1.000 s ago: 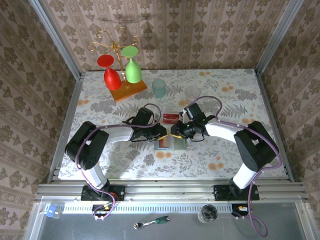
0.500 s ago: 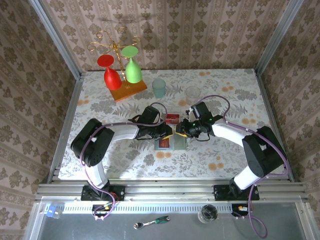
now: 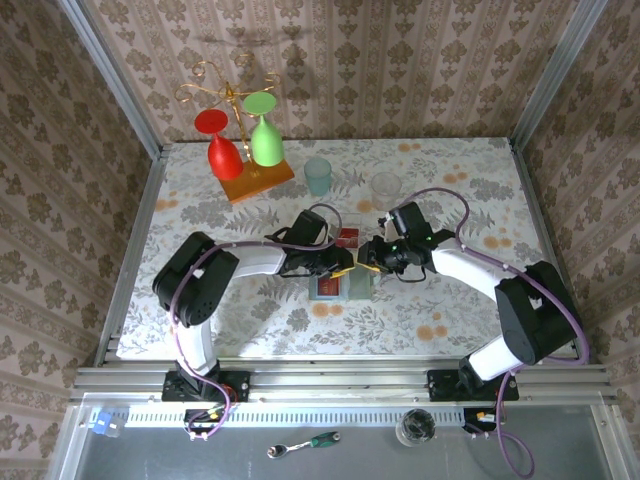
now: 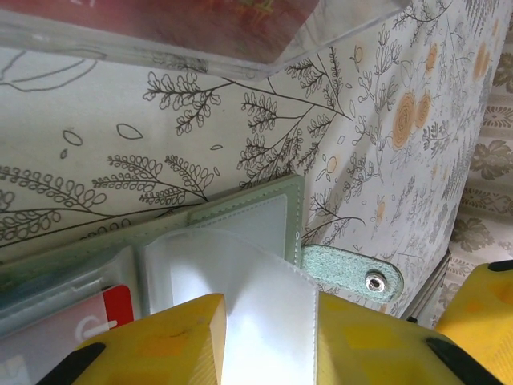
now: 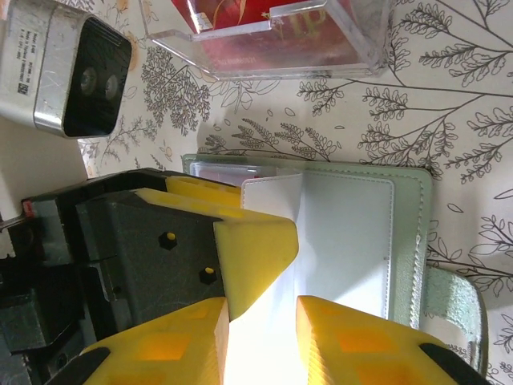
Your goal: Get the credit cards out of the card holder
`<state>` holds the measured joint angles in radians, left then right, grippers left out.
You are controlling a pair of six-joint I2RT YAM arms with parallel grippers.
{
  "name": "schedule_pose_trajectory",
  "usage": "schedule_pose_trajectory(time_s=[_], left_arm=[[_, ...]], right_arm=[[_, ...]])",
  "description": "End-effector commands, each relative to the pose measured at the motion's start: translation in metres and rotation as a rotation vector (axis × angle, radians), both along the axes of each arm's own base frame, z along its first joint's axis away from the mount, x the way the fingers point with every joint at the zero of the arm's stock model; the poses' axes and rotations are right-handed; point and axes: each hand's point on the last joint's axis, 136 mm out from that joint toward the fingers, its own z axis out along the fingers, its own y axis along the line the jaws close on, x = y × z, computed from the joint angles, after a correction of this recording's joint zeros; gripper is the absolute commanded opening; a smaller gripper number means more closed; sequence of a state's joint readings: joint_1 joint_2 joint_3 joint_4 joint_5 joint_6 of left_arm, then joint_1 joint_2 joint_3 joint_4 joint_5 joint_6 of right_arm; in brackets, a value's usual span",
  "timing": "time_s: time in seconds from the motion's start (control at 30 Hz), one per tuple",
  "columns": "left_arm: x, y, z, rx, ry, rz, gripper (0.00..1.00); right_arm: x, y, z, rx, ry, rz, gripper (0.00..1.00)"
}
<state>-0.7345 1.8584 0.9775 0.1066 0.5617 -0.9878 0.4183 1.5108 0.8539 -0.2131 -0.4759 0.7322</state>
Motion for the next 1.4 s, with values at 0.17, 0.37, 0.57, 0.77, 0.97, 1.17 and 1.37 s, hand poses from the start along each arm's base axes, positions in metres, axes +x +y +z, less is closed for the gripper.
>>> schedule_pose_trajectory(time_s=[0.17, 0.37, 0.57, 0.77, 0.97, 1.17, 1.37], left_arm=[[0.007, -0.018, 0.014, -0.06, -0.011, -0.022, 0.34], [0.012, -0.025, 0.02, -0.078, -0.016, -0.031, 0.35], [0.013, -0.022, 0.021, -0.079, -0.022, -0.028, 0.35], [0.013, -0.004, 0.021, -0.07, -0.031, 0.002, 0.34], [0.01, 0.023, 0.02, -0.051, -0.036, 0.041, 0.34], [0.005, 0.05, 0.017, -0.009, -0.044, 0.076, 0.33], [-0.001, 0.072, 0.014, 0.045, -0.048, 0.093, 0.32]], right_arm=[[-0.006, -0.013, 0.005, -0.036, -0.015, -0.013, 0.34], [-0.006, -0.02, 0.012, -0.047, -0.032, -0.027, 0.35], [-0.005, -0.018, 0.012, -0.033, -0.027, -0.022, 0.35], [-0.003, -0.009, 0.008, 0.011, -0.009, -0.022, 0.35], [-0.002, 0.007, -0.001, 0.026, 0.016, 0.006, 0.34], [-0.004, 0.032, -0.009, 0.024, 0.034, 0.057, 0.33], [-0.006, 0.054, -0.019, 0.021, 0.054, 0.101, 0.33]])
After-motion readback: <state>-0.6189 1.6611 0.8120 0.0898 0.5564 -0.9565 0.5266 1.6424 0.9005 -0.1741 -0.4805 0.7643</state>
